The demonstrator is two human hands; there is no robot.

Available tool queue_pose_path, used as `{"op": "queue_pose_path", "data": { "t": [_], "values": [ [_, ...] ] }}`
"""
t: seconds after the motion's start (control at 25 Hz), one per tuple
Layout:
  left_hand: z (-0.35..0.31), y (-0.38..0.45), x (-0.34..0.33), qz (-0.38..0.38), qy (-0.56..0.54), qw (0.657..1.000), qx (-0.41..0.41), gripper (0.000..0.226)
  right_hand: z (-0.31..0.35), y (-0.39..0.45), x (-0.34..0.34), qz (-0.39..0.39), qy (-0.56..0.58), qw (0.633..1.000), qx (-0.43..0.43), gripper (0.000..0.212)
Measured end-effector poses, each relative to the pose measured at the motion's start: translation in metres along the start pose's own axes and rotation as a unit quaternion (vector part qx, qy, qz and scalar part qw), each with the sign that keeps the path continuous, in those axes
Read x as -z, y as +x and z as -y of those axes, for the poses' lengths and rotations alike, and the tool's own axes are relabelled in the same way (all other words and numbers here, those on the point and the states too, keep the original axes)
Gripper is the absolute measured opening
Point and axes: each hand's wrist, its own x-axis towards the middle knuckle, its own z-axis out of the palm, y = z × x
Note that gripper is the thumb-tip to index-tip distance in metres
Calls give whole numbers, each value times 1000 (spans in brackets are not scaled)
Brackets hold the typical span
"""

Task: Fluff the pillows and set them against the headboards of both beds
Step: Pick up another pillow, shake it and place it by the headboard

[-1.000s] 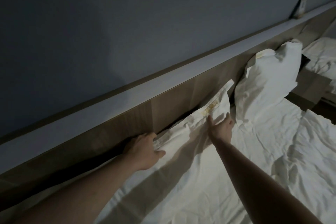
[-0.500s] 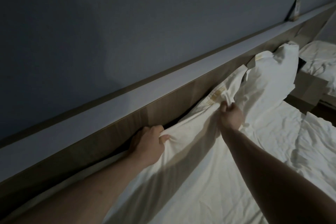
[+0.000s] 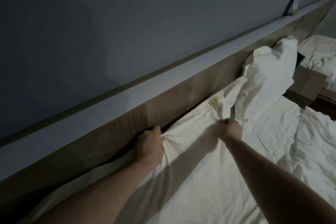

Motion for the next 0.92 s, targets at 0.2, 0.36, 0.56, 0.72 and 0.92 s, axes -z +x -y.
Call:
{"op": "queue_pose_path", "data": {
  "t": [0.2, 0.36, 0.56, 0.72, 0.92],
  "values": [
    [9, 4, -1, -10, -55, 998, -11, 13, 19, 18, 12, -34, 62, 997, 44, 29],
    [22, -30, -10, -7, -66, 992, -107, 56, -6, -50, -24, 55, 13, 991, 125, 84],
    [86, -105, -16, -32, 52, 990, -127, 72, -41, -129, -44, 7, 73, 997, 4, 93],
    [114, -114, -5, 4, 143, 989, -30, 60, -69, -158, -56, 106, 63, 980, -154, 69],
    [95, -94, 11, -14, 8, 1000, 16, 17, -48, -151, -41, 66, 87, 990, -86, 36]
  ]
}}
